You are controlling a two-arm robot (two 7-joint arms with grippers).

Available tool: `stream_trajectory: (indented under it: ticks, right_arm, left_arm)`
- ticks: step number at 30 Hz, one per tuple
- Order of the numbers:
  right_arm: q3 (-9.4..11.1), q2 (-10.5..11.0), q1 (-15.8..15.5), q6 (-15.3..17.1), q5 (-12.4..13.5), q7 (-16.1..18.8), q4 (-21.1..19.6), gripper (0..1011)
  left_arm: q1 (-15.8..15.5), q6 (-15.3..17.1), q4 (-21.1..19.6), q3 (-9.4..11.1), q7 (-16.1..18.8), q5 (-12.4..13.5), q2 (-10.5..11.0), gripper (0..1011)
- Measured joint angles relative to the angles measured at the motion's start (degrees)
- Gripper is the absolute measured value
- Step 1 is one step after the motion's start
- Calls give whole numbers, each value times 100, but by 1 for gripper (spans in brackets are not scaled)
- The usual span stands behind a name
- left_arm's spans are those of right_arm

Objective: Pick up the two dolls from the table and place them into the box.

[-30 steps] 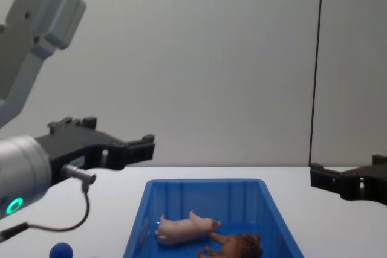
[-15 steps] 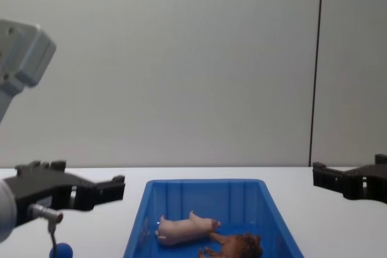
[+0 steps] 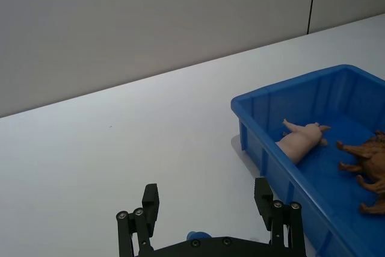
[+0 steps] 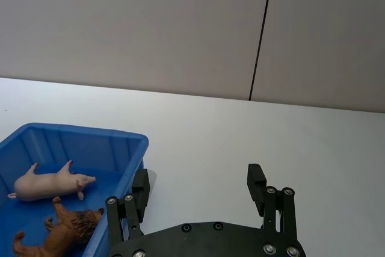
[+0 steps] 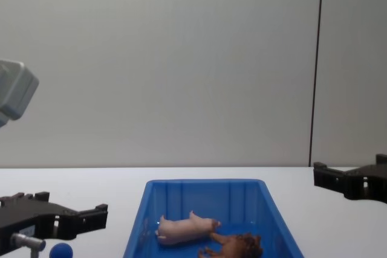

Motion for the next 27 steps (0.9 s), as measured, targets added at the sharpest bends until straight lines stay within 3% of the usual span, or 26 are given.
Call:
stream_trajectory:
  ticks: [25,27]
  right_arm:
    - [-1,0,-2,0,0,-1,-2,1001]
    - [-1,0,-2,1,0,-1,-1,1001]
  left_arm:
    - [33,-138,515,-116,-178,-277,-81,1002]
    - [37,-143,558,-117,-190,-290,-93,956]
